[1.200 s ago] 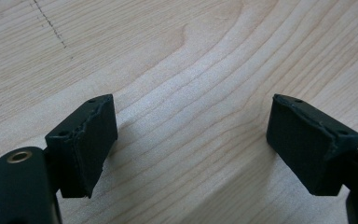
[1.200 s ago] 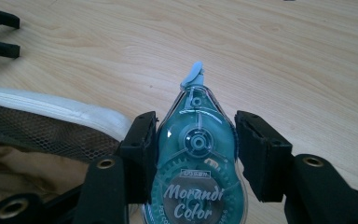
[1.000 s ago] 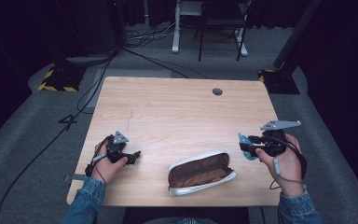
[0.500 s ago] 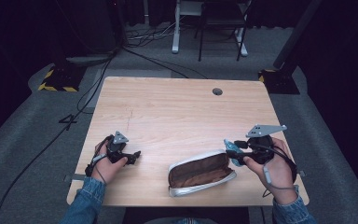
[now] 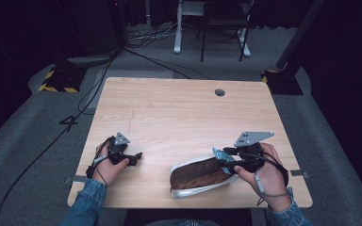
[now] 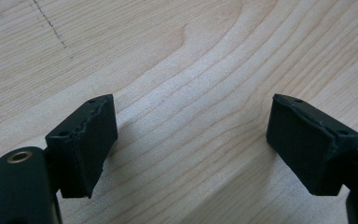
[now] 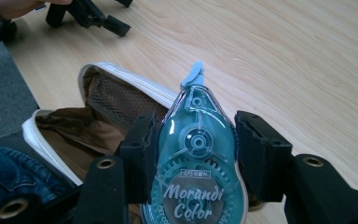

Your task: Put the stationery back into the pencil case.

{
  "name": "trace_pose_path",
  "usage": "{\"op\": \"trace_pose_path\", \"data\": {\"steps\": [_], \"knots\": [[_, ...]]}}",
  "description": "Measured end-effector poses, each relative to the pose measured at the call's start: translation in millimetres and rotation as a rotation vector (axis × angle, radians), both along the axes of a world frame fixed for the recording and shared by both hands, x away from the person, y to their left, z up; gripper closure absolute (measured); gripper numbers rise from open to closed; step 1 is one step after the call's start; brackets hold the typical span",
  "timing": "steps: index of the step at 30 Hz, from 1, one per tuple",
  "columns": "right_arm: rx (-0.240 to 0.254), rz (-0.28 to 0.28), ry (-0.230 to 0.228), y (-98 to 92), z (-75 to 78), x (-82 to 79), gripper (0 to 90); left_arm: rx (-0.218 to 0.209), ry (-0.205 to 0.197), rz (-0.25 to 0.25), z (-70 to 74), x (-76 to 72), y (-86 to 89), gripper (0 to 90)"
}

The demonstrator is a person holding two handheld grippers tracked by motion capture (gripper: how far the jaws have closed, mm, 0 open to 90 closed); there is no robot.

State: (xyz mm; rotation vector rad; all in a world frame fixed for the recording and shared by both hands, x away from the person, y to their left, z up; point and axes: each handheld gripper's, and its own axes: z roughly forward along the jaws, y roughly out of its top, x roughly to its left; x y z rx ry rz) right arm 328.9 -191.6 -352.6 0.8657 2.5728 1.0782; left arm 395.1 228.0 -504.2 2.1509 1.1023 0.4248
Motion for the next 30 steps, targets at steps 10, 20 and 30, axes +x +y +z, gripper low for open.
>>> {"op": "trace_pose_path", "data": {"steps": [10, 20, 30], "knots": [[-0.021, 0.072, 0.015, 16.9, -7.3, -3.7, 50.3, 0.001, 0.0, 0.0, 0.0, 0.0, 0.0, 16.7], [-0.066, 0.141, 0.002, 31.8, -17.2, -4.8, 50.3, 0.001, 0.0, 0.0, 0.0, 0.0, 0.0, 16.7], [-0.121, 0.188, -0.012, 42.3, -29.3, -3.0, 50.2, 0.0, 0.0, 0.0, 0.0, 0.0, 0.0, 16.7]]}}
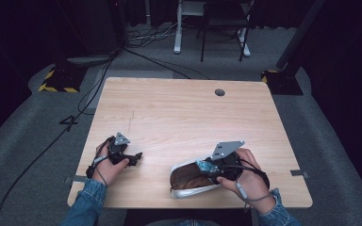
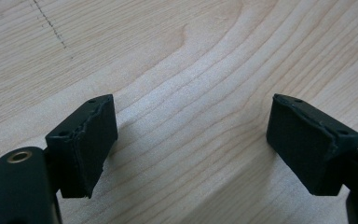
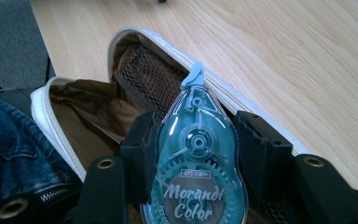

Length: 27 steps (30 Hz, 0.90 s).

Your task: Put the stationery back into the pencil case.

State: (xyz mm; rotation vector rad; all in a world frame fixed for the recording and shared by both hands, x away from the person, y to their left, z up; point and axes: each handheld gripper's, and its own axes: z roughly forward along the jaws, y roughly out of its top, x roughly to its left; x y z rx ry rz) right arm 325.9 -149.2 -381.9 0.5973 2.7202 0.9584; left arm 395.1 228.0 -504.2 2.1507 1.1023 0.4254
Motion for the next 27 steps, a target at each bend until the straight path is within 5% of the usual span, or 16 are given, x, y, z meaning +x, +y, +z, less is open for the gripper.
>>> {"op": "trace_pose_path", "data": {"steps": [21, 27], "knots": [[-0.078, 0.123, 0.005, 9.2, -16.1, 3.6, 49.7, 0.001, 0.0, -0.001, 0.0, 0.0, 0.1, 16.7], [-0.056, 0.085, 0.03, 9.2, -19.4, 4.6, 38.9, 0.0, 0.001, 0.0, 0.0, 0.0, 0.0, 16.7]]}}
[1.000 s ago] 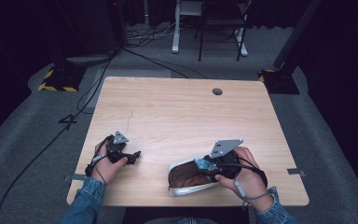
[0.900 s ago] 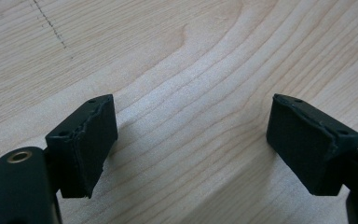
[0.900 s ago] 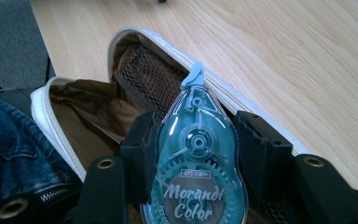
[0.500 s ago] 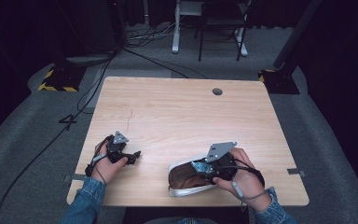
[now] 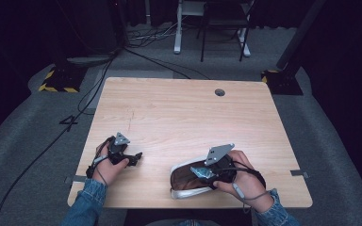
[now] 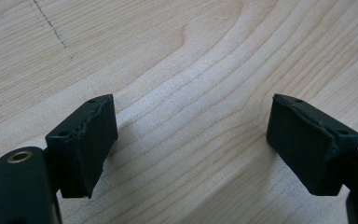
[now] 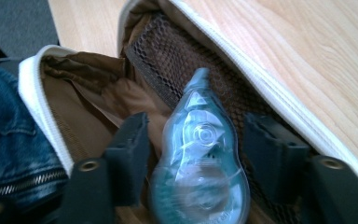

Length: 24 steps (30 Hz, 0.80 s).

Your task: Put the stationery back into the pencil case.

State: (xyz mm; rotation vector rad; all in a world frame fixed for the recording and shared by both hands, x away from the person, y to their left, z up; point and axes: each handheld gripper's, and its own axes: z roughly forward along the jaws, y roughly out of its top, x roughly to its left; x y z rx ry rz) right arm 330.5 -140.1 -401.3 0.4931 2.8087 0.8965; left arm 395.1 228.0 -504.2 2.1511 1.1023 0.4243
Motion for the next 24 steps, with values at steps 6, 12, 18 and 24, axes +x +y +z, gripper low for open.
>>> {"op": "trace_pose_path", "data": {"steps": [6, 12, 18, 24], "knots": [[0.013, -0.004, 0.001, -0.4, 0.5, -0.2, 37.2, -0.001, 0.0, 0.001, 0.0, 0.0, -0.1, 16.7], [0.039, -0.009, -0.018, -4.1, 8.1, -2.1, 37.5, 0.001, 0.0, -0.001, 0.1, 0.1, 0.1, 16.7], [0.082, -0.033, -0.042, -12.9, 18.9, -2.6, 38.1, 0.0, 0.0, 0.0, 0.0, 0.0, 0.0, 16.7], [0.136, -0.077, -0.079, -25.8, 30.8, -0.7, 37.4, 0.0, 0.0, 0.0, 0.0, 0.0, 0.0, 16.7]]}}
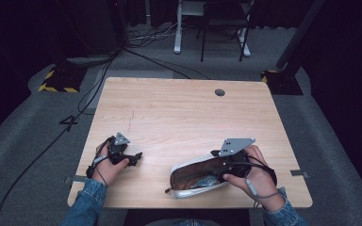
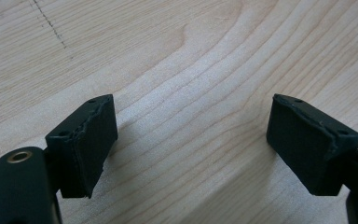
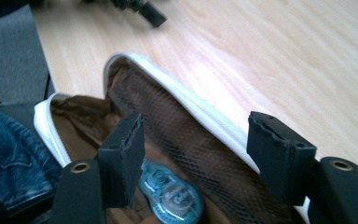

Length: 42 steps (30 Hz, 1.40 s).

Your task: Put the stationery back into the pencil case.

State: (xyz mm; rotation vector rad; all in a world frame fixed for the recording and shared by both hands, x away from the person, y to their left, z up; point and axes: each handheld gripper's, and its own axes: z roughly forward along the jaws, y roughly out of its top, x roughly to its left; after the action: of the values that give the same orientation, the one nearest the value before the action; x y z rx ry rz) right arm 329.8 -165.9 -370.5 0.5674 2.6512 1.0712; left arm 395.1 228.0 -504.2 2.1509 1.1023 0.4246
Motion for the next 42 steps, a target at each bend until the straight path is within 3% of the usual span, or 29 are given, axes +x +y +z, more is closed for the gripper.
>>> {"op": "trace_pose_path", "data": {"steps": [9, 18, 28, 42], "knots": [[0.09, -0.092, -0.044, -24.3, 8.1, 9.5, 29.2, -0.001, 0.001, 0.0, 0.0, 0.1, 0.1, 16.7], [0.137, -0.191, -0.06, -53.4, 9.9, 21.6, 22.7, 0.0, 0.007, 0.002, 0.4, 0.2, 0.0, 16.1], [0.163, -0.287, -0.053, -84.5, 5.4, 36.7, 19.8, -0.005, 0.009, 0.006, -0.1, -1.4, 1.2, 15.3], [0.162, -0.411, -0.02, -129.3, -18.0, 57.9, 18.4, 0.002, 0.015, -0.013, -0.5, -0.4, 0.7, 9.5]]}}
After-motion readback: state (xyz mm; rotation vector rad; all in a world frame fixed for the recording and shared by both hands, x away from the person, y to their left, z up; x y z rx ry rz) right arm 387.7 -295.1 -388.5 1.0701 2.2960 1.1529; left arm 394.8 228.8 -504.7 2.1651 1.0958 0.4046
